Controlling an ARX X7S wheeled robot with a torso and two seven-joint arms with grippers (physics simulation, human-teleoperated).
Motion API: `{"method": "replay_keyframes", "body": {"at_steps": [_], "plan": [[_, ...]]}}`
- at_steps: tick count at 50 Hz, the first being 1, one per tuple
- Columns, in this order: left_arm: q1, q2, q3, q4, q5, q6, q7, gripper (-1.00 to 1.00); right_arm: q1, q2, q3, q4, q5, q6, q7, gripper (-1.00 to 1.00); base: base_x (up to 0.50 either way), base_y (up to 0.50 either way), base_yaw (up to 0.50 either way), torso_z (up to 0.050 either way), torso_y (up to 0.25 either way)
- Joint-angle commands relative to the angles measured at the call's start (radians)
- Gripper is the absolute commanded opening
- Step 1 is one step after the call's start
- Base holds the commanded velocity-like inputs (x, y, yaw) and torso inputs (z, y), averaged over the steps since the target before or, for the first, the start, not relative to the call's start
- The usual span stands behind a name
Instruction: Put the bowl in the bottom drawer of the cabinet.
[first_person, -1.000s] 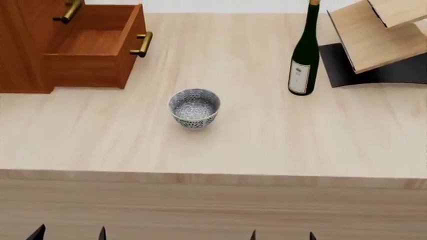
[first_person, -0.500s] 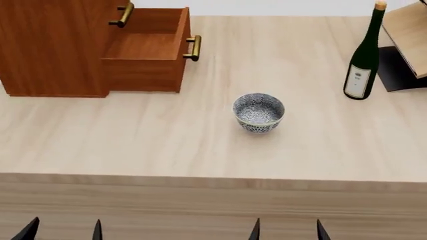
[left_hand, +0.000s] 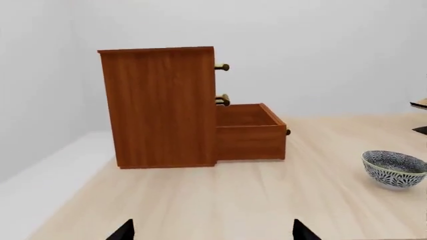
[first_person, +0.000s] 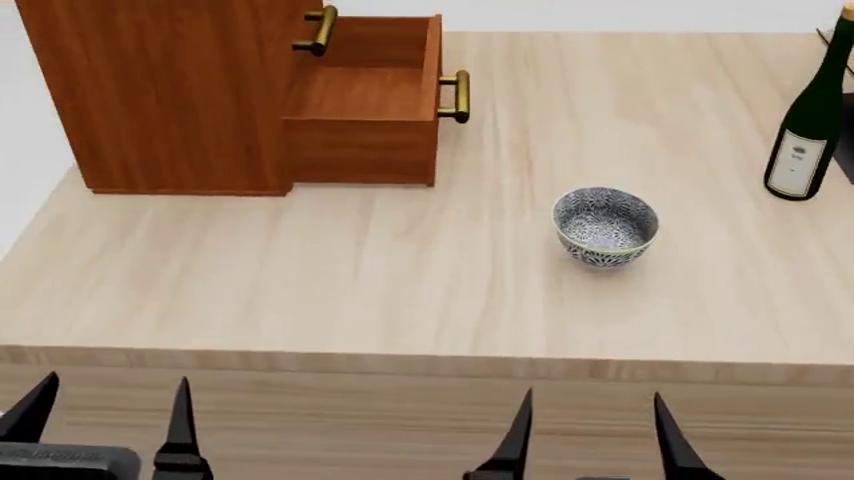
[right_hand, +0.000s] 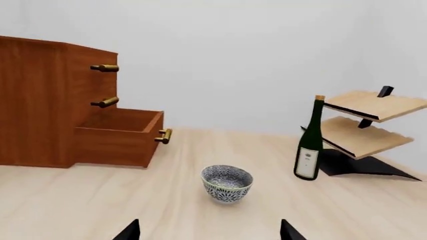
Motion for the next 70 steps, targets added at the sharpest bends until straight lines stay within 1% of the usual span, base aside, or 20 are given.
{"method": "replay_keyframes", "body": {"at_steps": [1, 12, 17, 25, 33, 38, 41, 47, 50, 57, 70], "plan": [[-0.043, -0.006, 0.013, 0.067, -0.008, -0.065, -0.018, 1.0, 0.015, 0.009, 0.004, -0.045, 0.006, 0.04, 0.014, 1.0, 0.0, 0.0, 0.0, 0.05, 0.021], [-0.063, -0.016, 0.014, 0.096, -0.019, -0.096, -0.031, 1.0, 0.051, 0.02, 0.006, -0.103, 0.02, 0.106, 0.016, 1.0, 0.02, 0.0, 0.0, 0.05, 0.022], [-0.066, -0.02, 0.012, 0.115, -0.026, -0.109, -0.036, 1.0, 0.073, 0.024, -0.004, -0.113, 0.025, 0.144, 0.01, 1.0, 0.48, 0.03, 0.0, 0.05, 0.022], [-0.051, -0.025, 0.019, 0.108, -0.026, -0.088, -0.042, 1.0, 0.074, 0.027, -0.013, -0.106, 0.024, 0.138, 0.013, 1.0, 0.5, 0.04, 0.0, 0.05, 0.022], [-0.01, -0.036, 0.027, 0.102, -0.028, -0.059, -0.04, 1.0, 0.069, 0.031, -0.021, -0.102, 0.02, 0.131, 0.019, 1.0, 0.5, 0.04, 0.0, 0.05, 0.021], [0.028, -0.054, 0.033, 0.153, -0.027, -0.065, -0.052, 1.0, 0.068, 0.033, -0.027, -0.101, 0.021, 0.13, 0.02, 1.0, 0.5, 0.04, 0.0, 0.05, 0.022], [0.084, -0.064, 0.037, 0.194, -0.009, -0.047, -0.072, 1.0, 0.07, 0.033, -0.027, -0.1, 0.023, 0.131, 0.022, 1.0, 0.5, 0.04, 0.0, 0.048, 0.02], [0.233, -0.102, 0.039, 0.347, 0.002, -0.035, -0.083, 1.0, 0.075, 0.036, -0.028, -0.099, 0.024, 0.135, 0.026, 1.0, 0.5, 0.04, 0.0, 0.002, 0.0], [0.285, -0.117, 0.025, 0.391, -0.005, -0.022, -0.088, 1.0, 0.079, 0.035, -0.031, -0.097, 0.026, 0.135, 0.027, 1.0, 0.5, 0.04, 0.0, 0.0, 0.0], [0.318, -0.126, 0.034, 0.391, 0.0, -0.008, -0.094, 1.0, 0.088, 0.034, -0.046, -0.104, 0.022, 0.146, 0.03, 1.0, 0.5, 0.04, 0.0, 0.0, 0.0], [0.321, -0.133, 0.028, 0.382, -0.012, 0.005, -0.106, 1.0, 0.106, 0.035, -0.073, -0.096, 0.008, 0.153, 0.037, 1.0, 0.5, 0.08, 0.0, 0.0, 0.0]]}}
